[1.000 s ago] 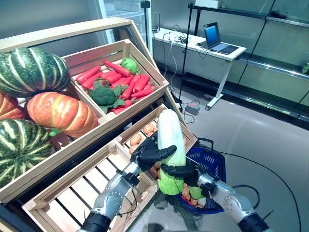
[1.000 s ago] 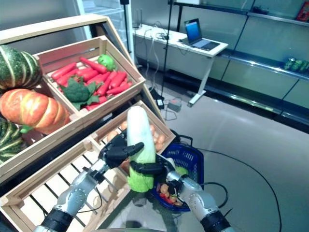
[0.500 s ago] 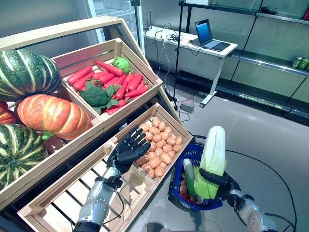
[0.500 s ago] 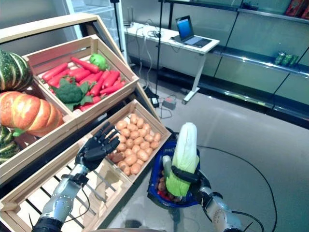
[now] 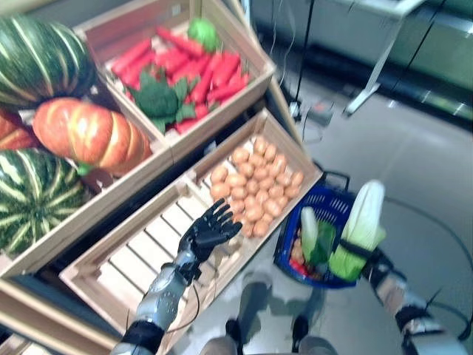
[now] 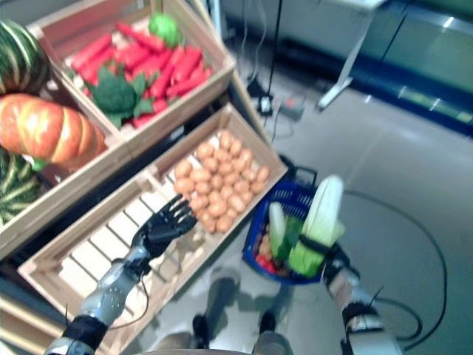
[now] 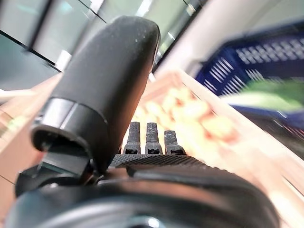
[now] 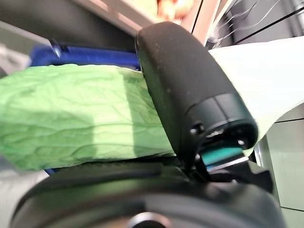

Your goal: Put vegetables into the basket

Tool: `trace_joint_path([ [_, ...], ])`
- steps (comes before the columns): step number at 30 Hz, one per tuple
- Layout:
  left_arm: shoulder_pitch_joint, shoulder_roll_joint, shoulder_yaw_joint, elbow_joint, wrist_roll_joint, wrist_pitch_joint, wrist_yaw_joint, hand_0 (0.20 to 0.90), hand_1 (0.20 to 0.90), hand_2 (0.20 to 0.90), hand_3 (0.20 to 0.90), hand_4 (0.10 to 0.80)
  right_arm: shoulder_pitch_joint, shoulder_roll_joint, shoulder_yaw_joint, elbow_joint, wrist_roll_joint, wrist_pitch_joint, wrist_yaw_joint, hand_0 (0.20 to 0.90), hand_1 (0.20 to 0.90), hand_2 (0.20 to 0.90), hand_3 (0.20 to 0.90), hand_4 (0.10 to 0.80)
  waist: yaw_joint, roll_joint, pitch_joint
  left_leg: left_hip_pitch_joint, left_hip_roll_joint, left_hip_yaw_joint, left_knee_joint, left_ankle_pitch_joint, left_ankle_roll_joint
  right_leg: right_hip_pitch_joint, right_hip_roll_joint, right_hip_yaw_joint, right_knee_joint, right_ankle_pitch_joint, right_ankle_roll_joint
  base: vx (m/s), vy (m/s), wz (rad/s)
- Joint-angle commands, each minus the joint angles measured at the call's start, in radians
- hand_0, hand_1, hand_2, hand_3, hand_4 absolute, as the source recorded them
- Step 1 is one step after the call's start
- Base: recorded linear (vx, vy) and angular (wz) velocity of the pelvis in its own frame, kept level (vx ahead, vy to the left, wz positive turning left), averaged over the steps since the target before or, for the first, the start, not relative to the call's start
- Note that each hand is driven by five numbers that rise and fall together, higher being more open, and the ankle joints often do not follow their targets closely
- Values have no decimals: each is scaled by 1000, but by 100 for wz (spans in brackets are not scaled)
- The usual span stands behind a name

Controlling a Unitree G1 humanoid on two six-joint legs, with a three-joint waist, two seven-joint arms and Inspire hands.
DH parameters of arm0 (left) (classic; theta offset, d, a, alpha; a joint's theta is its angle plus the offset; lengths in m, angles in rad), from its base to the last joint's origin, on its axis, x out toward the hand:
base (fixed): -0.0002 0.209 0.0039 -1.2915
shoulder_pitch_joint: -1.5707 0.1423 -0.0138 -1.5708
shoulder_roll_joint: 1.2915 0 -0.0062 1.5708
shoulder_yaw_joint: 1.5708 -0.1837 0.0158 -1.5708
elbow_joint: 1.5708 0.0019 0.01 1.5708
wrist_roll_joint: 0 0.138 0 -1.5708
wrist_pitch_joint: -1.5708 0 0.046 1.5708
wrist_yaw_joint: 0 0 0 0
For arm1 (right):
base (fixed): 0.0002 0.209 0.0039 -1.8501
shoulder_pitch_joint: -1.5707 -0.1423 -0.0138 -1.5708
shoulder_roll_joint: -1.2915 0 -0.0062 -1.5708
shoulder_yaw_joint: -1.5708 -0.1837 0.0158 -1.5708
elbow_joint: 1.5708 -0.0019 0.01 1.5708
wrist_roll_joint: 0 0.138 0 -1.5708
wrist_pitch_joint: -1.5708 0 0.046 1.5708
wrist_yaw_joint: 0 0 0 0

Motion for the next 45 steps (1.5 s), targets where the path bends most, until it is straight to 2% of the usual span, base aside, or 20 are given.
trace_joint_path([
  [1,-61,65,5,-89,-56,-133,12,900,900,900,900,800,-128,-85,-62,-13,58,-134,-29,300,300,300,300,400,13,-16,64,-111,28,27,291,-182,-19,-99,-37,-40,306,-187,-93,-159,1,17],
  [4,-50,71,-5,-120,-76,-144,23,900,900,900,900,800,-159,-126,-57,4,58,-131,-38,300,300,300,300,400,12,2,98,-192,37,18,418,-227,-8,-181,-69,-44,446,-239,-109,-131,34,21],
  [6,-55,74,-16,-140,-88,-145,35,900,900,900,900,800,-179,-154,-61,23,56,-119,-45,300,300,300,300,400,11,10,120,-243,38,17,505,-268,10,-236,-101,-47,553,-275,-118,-130,48,19],
  [10,-81,77,-39,-160,-104,-149,51,900,900,900,900,800,-206,-180,-68,58,58,-121,-61,300,300,300,300,400,9,15,145,-313,42,16,641,-337,36,-310,-148,-55,706,-325,-125,-91,24,14],
  [13,-92,77,-61,-172,-108,-159,59,900,900,900,900,800,-214,-186,-84,70,74,-114,-66,300,300,300,300,400,8,16,160,-348,49,14,727,-377,46,-346,-168,-56,791,-356,-128,-61,-1,-5],
  [14,-96,74,-71,-179,-111,-168,61,900,900,900,900,800,-215,-188,-86,76,60,-114,-64,900,900,900,900,800,7,17,167,-359,52,15,760,-390,49,-357,-175,-57,820,-366,-129,-52,3,-8],
  [23,-131,73,-123,-188,-125,-186,66,900,900,900,900,800,-230,-209,-68,91,60,-100,20,900,900,900,900,800,5,9,180,-417,71,7,893,-427,49,-417,-197,-52,944,-417,-130,-46,-13,-1],
  [30,-137,73,-139,-170,-131,-179,46,900,900,900,900,800,-242,-203,-54,98,41,-128,42,900,900,900,900,800,8,3,180,-407,86,1,914,-428,41,-408,-191,-49,960,-426,-129,0,0,0],
  [36,-126,85,-129,-169,-140,-167,20,900,900,900,900,800,-225,-200,-46,77,34,-138,76,900,900,900,900,800,10,-7,179,-345,94,-3,851,-396,29,-338,-169,-56,894,-402,-125,15,-4,4],
  [41,-109,88,-113,-163,-141,-145,5,900,900,900,900,800,-197,-180,-45,64,27,-124,84,900,900,900,900,800,17,-23,146,-274,95,-3,750,-359,21,-261,-140,-59,794,-367,-119,65,7,-2],
  [45,-84,80,-101,-154,-129,-139,-7,900,900,900,900,800,-159,-145,-46,62,26,-103,98,900,900,900,900,800,27,-40,99,-173,84,12,583,-315,11,-161,-108,-61,634,-314,-107,103,27,-1],
])
